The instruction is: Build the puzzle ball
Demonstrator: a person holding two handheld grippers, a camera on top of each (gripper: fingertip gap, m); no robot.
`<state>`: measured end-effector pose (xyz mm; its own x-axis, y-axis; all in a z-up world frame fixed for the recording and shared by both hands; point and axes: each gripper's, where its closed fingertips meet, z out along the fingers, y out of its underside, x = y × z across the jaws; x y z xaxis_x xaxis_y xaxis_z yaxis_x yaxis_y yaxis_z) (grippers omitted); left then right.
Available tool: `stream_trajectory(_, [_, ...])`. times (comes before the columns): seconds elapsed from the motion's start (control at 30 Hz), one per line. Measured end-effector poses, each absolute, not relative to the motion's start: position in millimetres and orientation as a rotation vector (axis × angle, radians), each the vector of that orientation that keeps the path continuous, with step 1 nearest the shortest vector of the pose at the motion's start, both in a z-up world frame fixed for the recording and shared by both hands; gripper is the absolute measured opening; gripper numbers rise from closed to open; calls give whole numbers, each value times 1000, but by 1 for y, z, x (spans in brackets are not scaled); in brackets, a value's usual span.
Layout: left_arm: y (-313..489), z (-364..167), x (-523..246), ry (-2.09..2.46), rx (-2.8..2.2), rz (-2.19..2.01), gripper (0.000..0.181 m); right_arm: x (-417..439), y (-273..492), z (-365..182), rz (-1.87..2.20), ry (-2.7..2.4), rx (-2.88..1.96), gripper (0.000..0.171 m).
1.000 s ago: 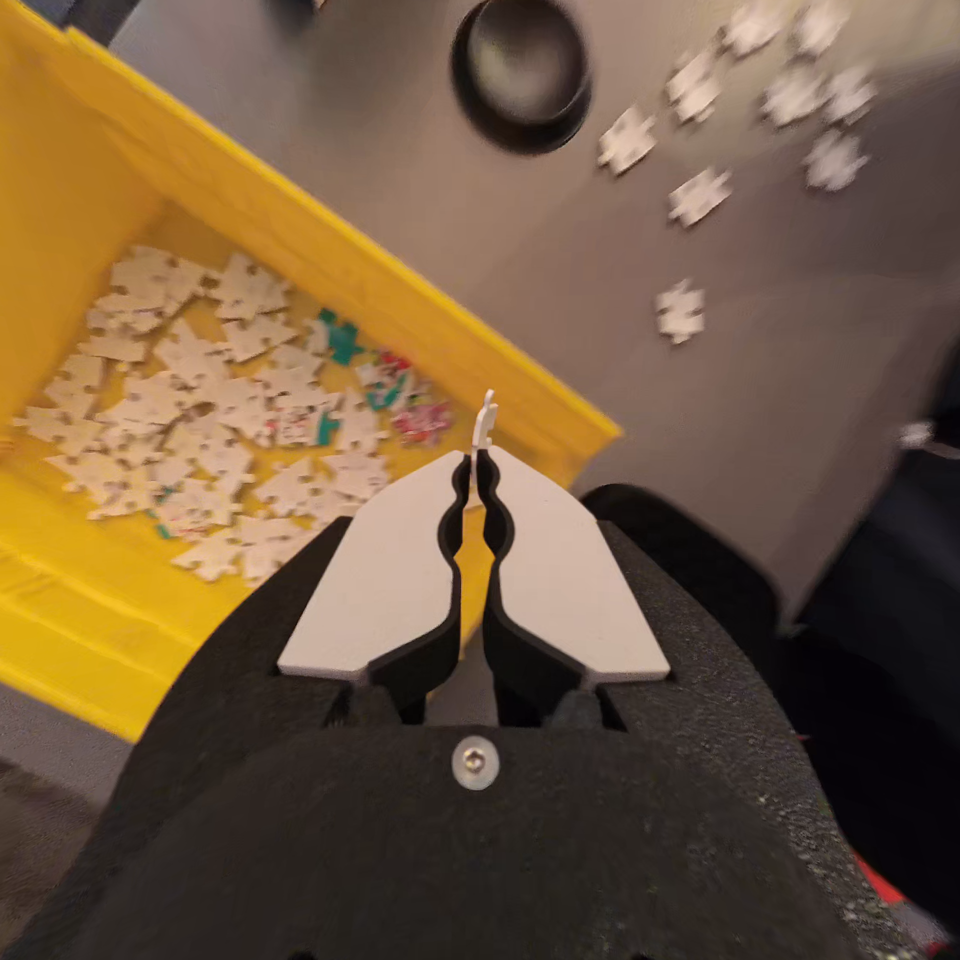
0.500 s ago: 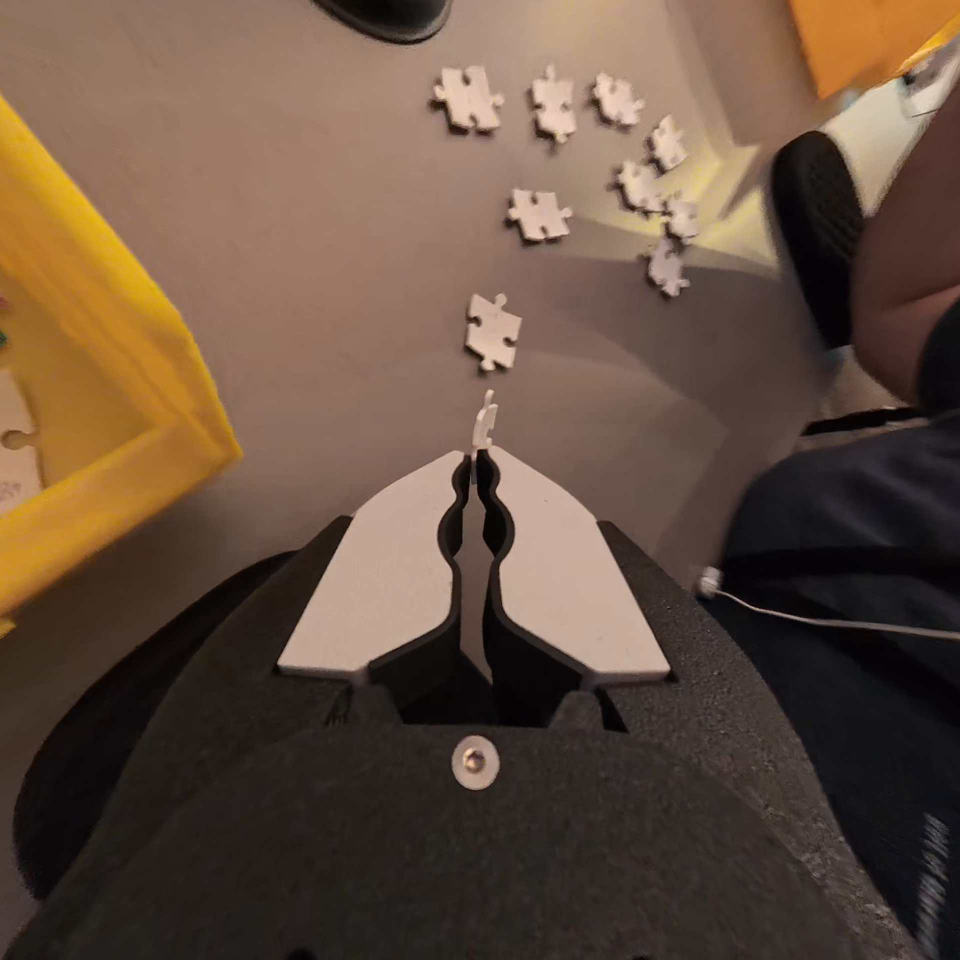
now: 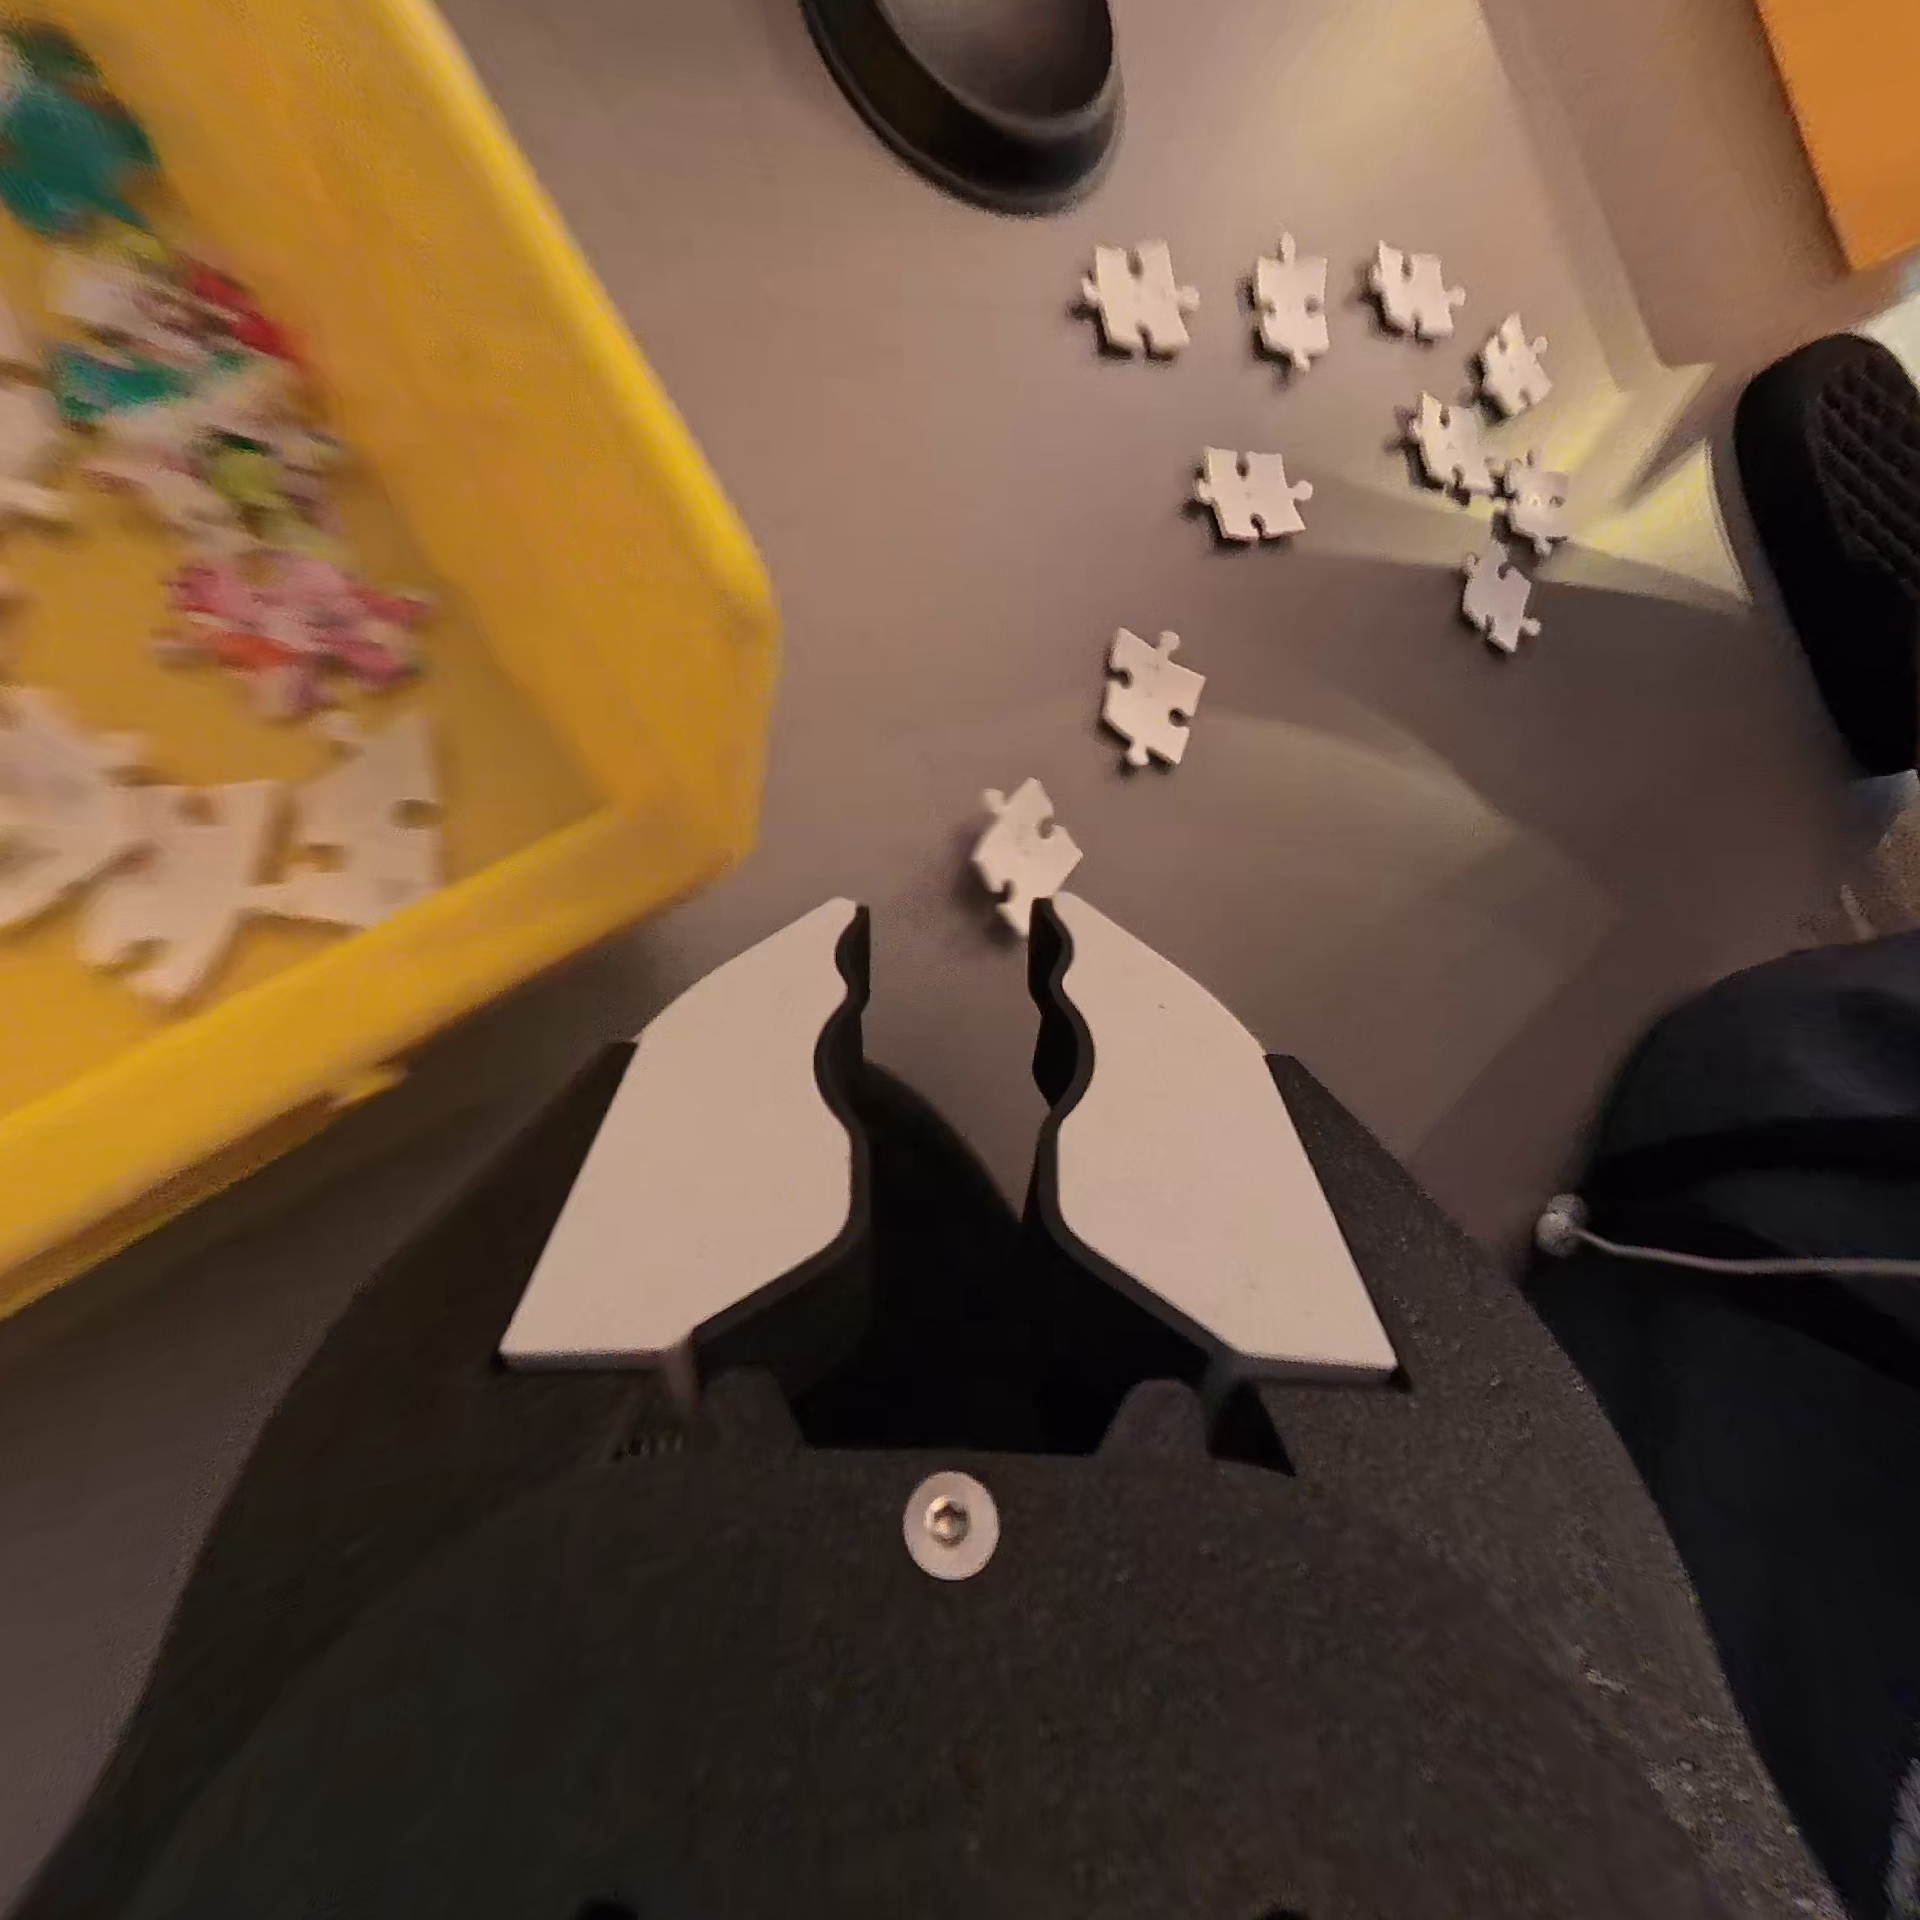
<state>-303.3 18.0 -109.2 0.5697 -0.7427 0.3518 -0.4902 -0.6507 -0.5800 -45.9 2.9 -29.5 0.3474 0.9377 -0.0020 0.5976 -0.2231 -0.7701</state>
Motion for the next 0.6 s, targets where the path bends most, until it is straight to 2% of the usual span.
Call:
stream_trajectory(0.13, [61, -65, -347, 948, -2328, -763, 29, -47, 4, -27, 641, -1335, -1918, 24])
stream_trajectory(0.23, [108, -57, -361, 994, -2321, -636, 29, -48, 5, -27, 637, -1328, -1921, 24])
stream_trajectory(0.4, [131, -96, -336, 1502, -2256, -556, 30, -51, 4, -27, 631, -1332, -1925, 24])
stream_trajectory(0.47, [131, -117, -333, 1709, -2231, -505, 41, -50, 4, -26, 631, -1332, -1922, 24])
stream_trajectory(0.6, [136, -140, -338, 1904, -2228, -404, 48, -49, 5, -26, 638, -1326, -1920, 24])
